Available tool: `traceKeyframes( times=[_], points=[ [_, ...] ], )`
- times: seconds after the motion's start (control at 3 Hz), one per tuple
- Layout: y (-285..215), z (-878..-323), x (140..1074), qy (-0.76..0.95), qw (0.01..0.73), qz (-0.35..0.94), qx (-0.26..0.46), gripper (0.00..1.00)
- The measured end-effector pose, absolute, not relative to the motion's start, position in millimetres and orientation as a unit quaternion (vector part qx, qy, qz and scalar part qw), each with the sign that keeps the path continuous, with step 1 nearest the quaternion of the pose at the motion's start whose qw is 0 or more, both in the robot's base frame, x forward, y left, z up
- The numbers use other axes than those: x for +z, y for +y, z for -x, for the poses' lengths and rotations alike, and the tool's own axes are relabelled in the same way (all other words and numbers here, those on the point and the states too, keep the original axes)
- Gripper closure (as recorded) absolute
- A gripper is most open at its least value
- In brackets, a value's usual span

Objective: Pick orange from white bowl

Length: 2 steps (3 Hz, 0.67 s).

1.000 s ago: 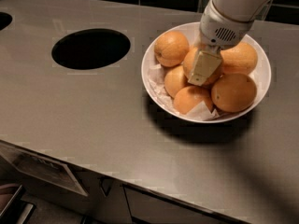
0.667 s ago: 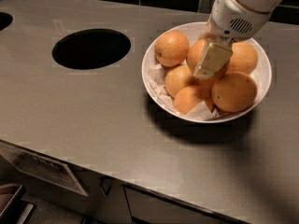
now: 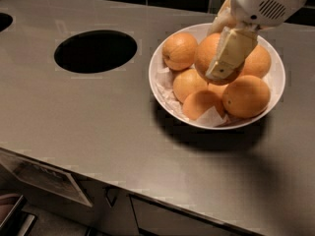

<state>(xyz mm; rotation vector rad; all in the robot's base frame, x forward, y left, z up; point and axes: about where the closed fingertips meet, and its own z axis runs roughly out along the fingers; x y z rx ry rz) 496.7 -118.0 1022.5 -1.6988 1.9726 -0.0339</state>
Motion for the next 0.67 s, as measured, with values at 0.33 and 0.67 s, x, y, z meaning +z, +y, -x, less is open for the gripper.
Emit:
traceKeyframes(
  times=[0.33,0.67],
  points=[
    [-110.3,-487.7,1041.2,0.716,0.290,0.635,-0.017,1.00],
    [-110.0,-487.5,1041.6,0.716,0.290,0.635,-0.017,1.00]
  ],
)
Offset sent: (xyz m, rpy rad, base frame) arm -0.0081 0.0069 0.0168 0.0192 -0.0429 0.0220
